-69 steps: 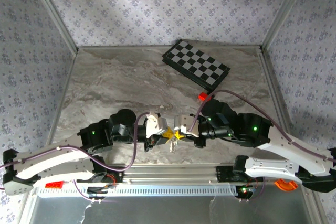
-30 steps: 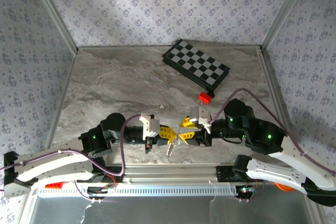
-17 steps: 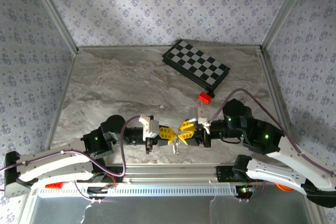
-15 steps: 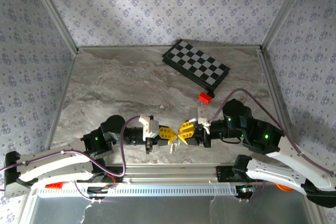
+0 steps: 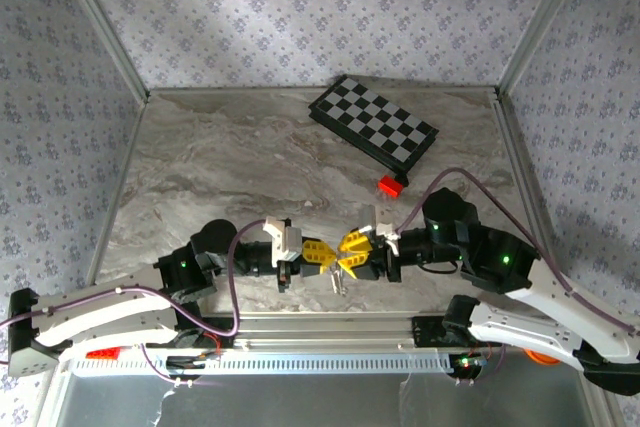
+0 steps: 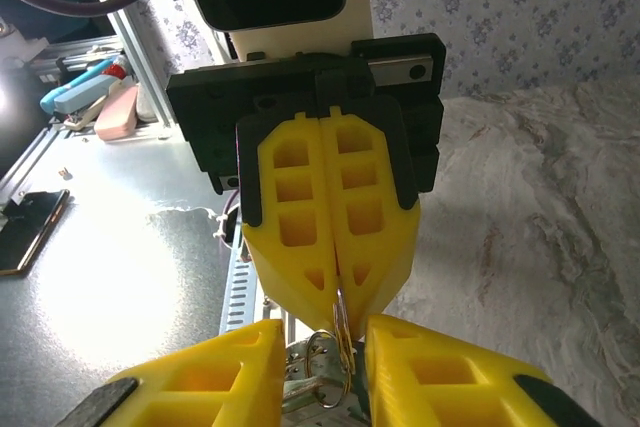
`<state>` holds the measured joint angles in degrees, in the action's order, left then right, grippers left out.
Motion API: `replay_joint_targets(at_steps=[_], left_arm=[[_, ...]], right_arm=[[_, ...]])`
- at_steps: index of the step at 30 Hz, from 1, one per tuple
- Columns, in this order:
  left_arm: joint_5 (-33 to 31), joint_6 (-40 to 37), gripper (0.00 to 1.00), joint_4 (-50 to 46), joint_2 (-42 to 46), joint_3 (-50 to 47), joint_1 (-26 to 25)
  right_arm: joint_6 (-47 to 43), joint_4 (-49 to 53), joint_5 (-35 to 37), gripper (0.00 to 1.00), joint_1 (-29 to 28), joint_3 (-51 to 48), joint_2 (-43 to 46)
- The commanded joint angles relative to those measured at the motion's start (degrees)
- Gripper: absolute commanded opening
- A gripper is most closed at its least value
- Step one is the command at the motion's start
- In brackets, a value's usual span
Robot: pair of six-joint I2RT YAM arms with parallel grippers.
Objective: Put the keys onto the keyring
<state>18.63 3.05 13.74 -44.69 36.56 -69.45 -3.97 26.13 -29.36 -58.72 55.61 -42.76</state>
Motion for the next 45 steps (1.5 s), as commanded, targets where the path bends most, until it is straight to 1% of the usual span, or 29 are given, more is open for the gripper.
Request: replay_joint_targets(at_steps=[1,5,11,13,18,19,22,24,28,31,35,45], left_arm=[[-0.2,0.4,0.0,3.9,0.9,0.8,-0.3],[-0.1,0.3,0.0,4.0,0.9,0.9,-0.3],[-0.4,0.4,0.0,4.2,0.6,1.0,-0.3],[-0.5,0.4,0.0,4.2,0.3,1.0,-0.3],[-1.7,-0.1,0.0,0.8,0.0,2.0,-0.3],[-2.1,-0.6,0.03,-1.5,-0.1,2.9,-0.3],[-4.1,-2.6,0.2,-9.9,-0.3,6.0,-0.3],[-5.6,-3.9,0.25,-15.5,-0.7,8.4,-0.3],[-6.6,-6.7,0.26,-25.8,-2.7,14.1,-0.3],[-6.1,-7.8,0.28,-30.2,-4.3,16.9,-0.3],[-5.3,-8.4,0.29,-32.6,-5.7,18.5,-0.3],[-0.4,-8.2,0.29,-31.6,-6.8,18.7,-0.4]], right_arm=[[1.3,-1.1,-1.2,0.23,0.5,-0.6,0.1],[1.6,-1.6,-1.0,0.19,0.4,-1.5,0.0],[1.7,-3.0,-0.5,0.07,0.5,-2.6,0.9],[1.3,-3.2,-0.3,0.0,0.4,-2.8,1.1],[-0.2,-1.7,1.3,0.0,0.5,-2.2,1.0],[-0.5,-0.9,2.0,0.0,0.5,-1.7,0.9],[-1.8,3.0,4.1,0.0,0.5,0.5,0.2],[-4.3,7.1,5.0,0.0,0.5,2.8,-0.8],[-9.2,17.0,7.4,0.0,0.0,8.1,-4.3],[-11.3,21.0,9.2,0.0,-1.5,10.9,-6.3],[-11.9,22.3,10.3,0.0,-3.3,12.2,-7.3],[-11.9,22.1,11.3,0.0,-4.6,12.2,-8.3]])
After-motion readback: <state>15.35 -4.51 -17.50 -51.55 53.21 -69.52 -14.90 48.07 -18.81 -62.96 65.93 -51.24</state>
